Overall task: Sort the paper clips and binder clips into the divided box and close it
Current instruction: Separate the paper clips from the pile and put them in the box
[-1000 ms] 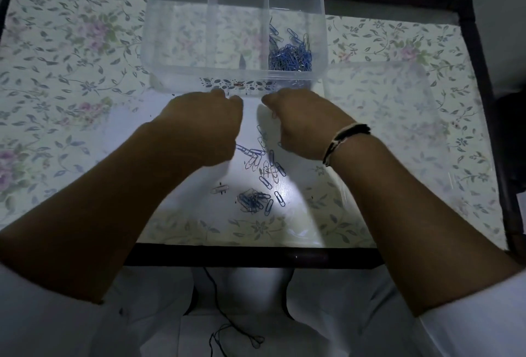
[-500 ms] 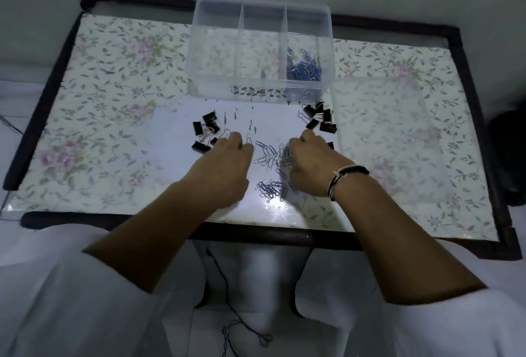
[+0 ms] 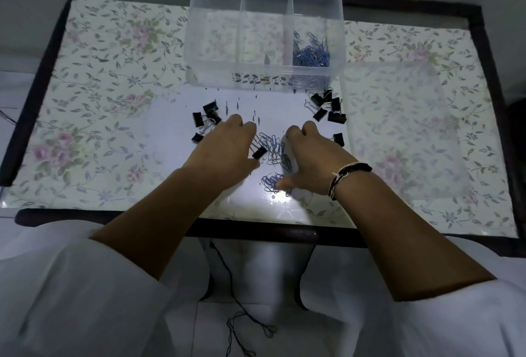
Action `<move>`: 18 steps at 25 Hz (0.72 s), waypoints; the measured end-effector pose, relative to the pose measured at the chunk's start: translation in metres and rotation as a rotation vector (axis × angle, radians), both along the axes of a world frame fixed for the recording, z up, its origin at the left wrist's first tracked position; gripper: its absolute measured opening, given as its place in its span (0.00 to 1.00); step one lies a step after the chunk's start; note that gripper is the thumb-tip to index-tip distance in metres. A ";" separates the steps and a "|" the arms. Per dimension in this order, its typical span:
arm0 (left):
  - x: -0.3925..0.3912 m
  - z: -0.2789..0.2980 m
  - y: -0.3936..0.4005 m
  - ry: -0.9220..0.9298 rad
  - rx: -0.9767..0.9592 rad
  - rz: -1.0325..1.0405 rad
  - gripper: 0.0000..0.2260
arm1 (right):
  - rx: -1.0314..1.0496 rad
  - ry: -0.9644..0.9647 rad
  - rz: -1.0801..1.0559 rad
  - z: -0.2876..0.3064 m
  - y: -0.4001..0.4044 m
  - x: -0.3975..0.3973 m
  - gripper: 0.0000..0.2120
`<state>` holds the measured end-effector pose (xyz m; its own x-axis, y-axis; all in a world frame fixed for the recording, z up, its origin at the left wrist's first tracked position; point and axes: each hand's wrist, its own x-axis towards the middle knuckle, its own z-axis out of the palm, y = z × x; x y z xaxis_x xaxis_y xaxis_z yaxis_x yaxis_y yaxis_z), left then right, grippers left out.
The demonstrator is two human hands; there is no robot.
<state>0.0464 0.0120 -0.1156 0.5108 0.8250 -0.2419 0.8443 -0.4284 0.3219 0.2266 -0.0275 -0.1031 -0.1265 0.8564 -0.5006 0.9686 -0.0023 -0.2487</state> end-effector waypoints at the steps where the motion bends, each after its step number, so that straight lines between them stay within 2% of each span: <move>1: 0.001 -0.001 0.004 -0.028 0.006 0.034 0.19 | 0.011 0.016 -0.007 0.000 0.002 0.000 0.43; 4: 0.005 -0.003 0.009 -0.014 0.013 0.071 0.11 | 0.008 0.032 -0.011 0.000 0.006 0.002 0.43; 6: 0.007 -0.003 0.008 0.004 0.020 0.046 0.09 | 0.002 0.031 -0.016 0.001 0.007 0.004 0.43; 10: 0.013 -0.003 0.009 -0.032 0.066 -0.018 0.15 | 0.007 0.036 -0.012 0.001 0.010 0.007 0.41; 14: 0.022 -0.001 0.013 -0.003 0.033 -0.078 0.15 | 0.001 0.055 0.001 0.001 0.012 0.009 0.40; 18: -0.001 0.018 0.031 0.019 0.074 0.016 0.16 | 0.006 0.087 0.008 0.001 0.015 0.012 0.38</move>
